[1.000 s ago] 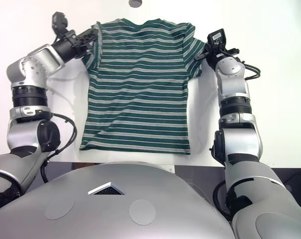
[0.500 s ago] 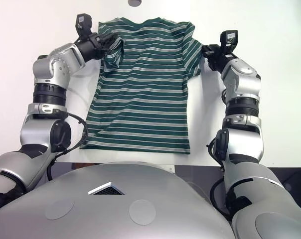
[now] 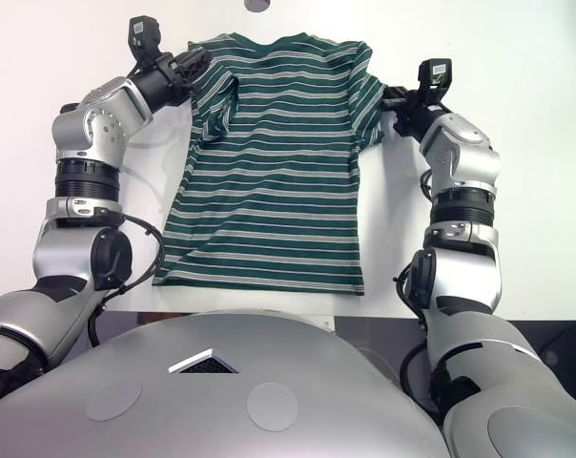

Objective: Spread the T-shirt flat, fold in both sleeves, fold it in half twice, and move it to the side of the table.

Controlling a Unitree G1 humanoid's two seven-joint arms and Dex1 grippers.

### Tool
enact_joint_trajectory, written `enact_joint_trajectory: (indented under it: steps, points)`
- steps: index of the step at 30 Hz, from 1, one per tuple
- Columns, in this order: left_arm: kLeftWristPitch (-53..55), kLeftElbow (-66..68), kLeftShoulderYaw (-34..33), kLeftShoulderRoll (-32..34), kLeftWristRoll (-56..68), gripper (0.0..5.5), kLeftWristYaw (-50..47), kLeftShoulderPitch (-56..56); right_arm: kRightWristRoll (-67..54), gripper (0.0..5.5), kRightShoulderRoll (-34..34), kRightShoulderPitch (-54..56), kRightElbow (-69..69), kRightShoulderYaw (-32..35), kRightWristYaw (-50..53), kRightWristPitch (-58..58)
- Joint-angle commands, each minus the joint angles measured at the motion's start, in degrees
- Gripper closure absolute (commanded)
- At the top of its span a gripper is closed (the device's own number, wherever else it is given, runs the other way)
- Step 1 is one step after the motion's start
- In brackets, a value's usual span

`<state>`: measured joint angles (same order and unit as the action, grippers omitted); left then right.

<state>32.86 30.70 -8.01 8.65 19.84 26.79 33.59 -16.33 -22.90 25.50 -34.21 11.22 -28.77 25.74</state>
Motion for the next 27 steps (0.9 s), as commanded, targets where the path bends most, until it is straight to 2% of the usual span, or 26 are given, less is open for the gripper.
enact_joint_trajectory:
  steps: [1, 5, 9, 11, 13, 14, 15, 17, 19, 21, 23, 25, 27]
  points:
    - [-0.98, 0.49, 0.47, 0.98, -0.86, 4.28, 0.56, -0.25, -5.88, 5.46, 1.0, 0.52, 13.6, 1.29, -1.05, 8.35]
    - [-1.35, 1.22, 0.74, 1.02, -1.04, 4.28, 0.65, -0.1, -6.97, 5.46, 5.13, 0.01, 22.35, -4.48, -0.76, 14.38]
    - [-1.46, 0.83, 0.71, 1.1, -0.71, 4.28, 0.46, 0.76, -1.27, 5.46, 11.63, 1.35, 13.96, -10.94, 3.67, 12.52]
    - [-3.68, -1.37, 0.93, 1.22, -0.59, 4.28, 1.47, 0.24, 0.95, 5.1, 13.15, 1.68, 11.13, -11.45, 6.04, 9.28]
    - [-7.15, -7.76, 2.94, 3.16, -1.36, 4.28, 5.14, -3.94, -0.12, 4.63, 12.08, 0.0, 17.38, -11.51, 3.3, 8.04]
    - [-7.85, -11.27, 4.05, 4.59, -1.44, 4.07, 7.51, -6.3, -0.74, 4.39, 10.64, -1.5, 21.8, -12.02, 1.02, 7.99]
    - [-9.07, -16.21, 5.73, 7.56, -2.01, 3.86, 11.16, -9.66, -0.66, 4.15, 7.55, -4.53, 28.81, -12.69, -2.1, 6.49]
    - [-18.52, -25.46, 10.72, 18.89, -7.77, 3.56, 21.69, -18.3, 0.86, 3.83, -4.46, -14.07, 44.06, -14.78, -12.85, 1.81]
    - [-32.79, -30.05, 12.96, 31.42, -13.64, 3.22, 32.68, -26.06, 12.28, 3.44, -21.36, -25.93, 49.21, -17.43, -22.69, -15.79]
    - [-43.49, -30.91, 12.29, 39.6, -15.59, 2.76, 39.51, -30.69, 18.93, 3.41, -31.22, -34.81, 49.18, -16.05, -27.16, -31.2]
    - [-53.59, -29.4, 10.86, 45.17, -17.03, 2.37, 42.41, -33.58, 21.59, 3.41, -36.76, -43.25, 46.51, -12.1, -27.88, -45.08]
    - [-64.33, -27.49, 11.44, 49.13, -19.59, 2.33, 43.51, -38.5, 25.02, 3.41, -40.37, -48.25, 41.08, -11.12, -26.42, -56.9]
    - [-72.2, -26.31, 13.29, 50.55, -21.97, 2.33, 43.06, -42.39, 27.05, 3.41, -41.05, -50.86, 38.7, -11.42, -24.84, -63.07]
